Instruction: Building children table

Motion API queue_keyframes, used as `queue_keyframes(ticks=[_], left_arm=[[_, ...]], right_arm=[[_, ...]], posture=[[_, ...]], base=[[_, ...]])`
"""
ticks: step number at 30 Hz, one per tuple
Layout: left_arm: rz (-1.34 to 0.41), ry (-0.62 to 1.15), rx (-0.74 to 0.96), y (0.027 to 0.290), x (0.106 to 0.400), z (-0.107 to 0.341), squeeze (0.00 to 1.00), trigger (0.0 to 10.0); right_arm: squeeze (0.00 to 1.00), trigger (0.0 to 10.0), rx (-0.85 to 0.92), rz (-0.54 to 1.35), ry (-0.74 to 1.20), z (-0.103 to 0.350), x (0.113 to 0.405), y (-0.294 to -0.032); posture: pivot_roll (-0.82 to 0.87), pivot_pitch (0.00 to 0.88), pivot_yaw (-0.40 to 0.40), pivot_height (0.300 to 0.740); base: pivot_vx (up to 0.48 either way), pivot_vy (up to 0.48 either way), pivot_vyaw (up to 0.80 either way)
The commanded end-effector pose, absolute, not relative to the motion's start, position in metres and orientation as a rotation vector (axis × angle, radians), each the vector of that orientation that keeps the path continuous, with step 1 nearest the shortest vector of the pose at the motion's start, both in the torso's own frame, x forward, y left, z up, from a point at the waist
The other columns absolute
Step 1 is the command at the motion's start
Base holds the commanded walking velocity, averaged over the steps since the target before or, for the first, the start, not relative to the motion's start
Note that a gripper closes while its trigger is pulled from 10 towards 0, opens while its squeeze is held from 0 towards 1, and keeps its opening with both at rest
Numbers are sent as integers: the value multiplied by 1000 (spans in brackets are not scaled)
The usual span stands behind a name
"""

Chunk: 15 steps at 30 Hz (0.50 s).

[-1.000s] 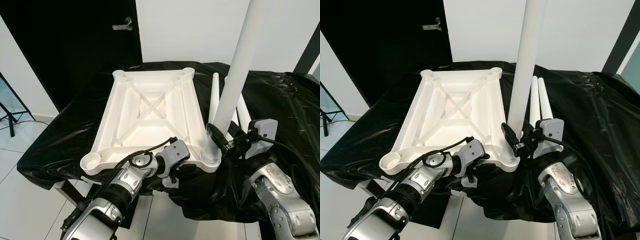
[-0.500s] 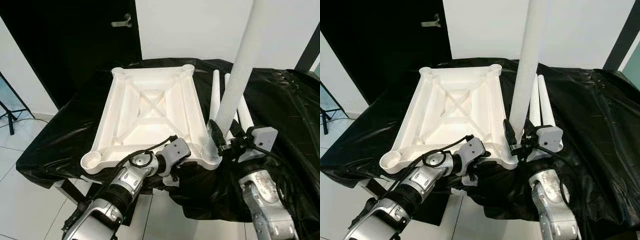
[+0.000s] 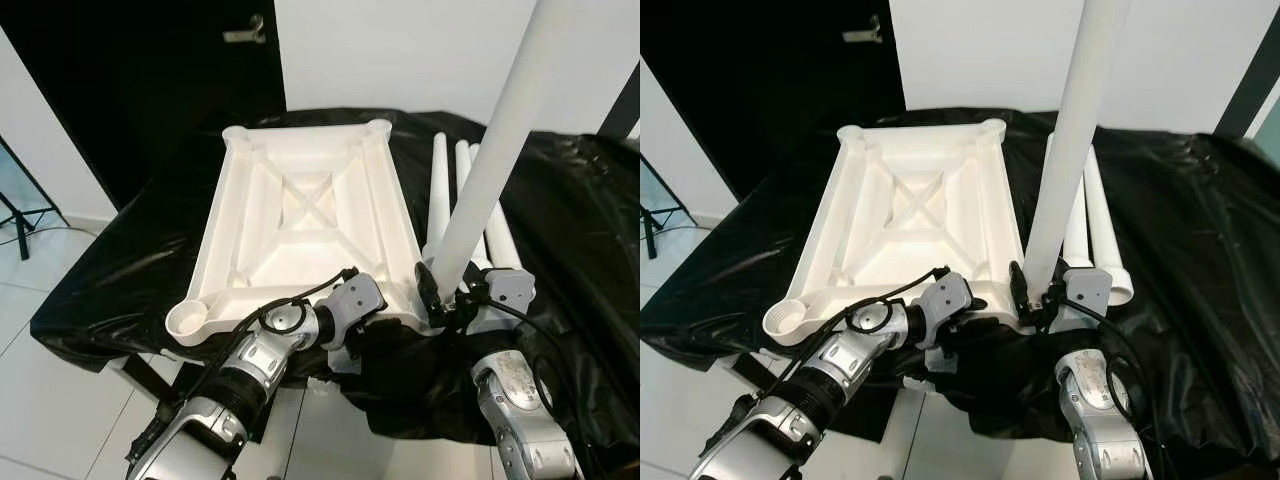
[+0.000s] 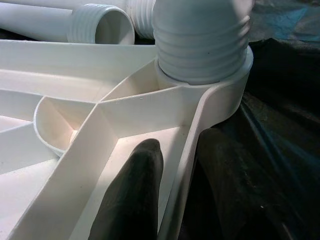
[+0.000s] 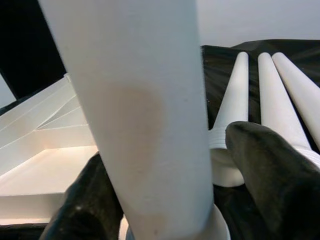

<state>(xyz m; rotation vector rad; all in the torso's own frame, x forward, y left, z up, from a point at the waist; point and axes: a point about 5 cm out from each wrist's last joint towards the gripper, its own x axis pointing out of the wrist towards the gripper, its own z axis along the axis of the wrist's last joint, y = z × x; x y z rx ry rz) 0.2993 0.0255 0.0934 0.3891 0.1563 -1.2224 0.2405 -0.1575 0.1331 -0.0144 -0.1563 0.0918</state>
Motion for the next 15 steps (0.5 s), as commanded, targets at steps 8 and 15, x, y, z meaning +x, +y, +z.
queue_keyframes(ticks=[8, 15], left_arm=[[-1209, 274, 398, 35, 294, 71, 0, 10000], [-1213, 269, 404, 32, 295, 72, 0, 10000]], right_arm=[[0, 10000, -81, 243, -200, 138, 240, -164], [0, 0, -57, 386, -99, 135, 249, -181]], posture=[[154, 0, 22, 740], [148, 0, 23, 740]], base=[[0, 0, 0], [0, 0, 0]])
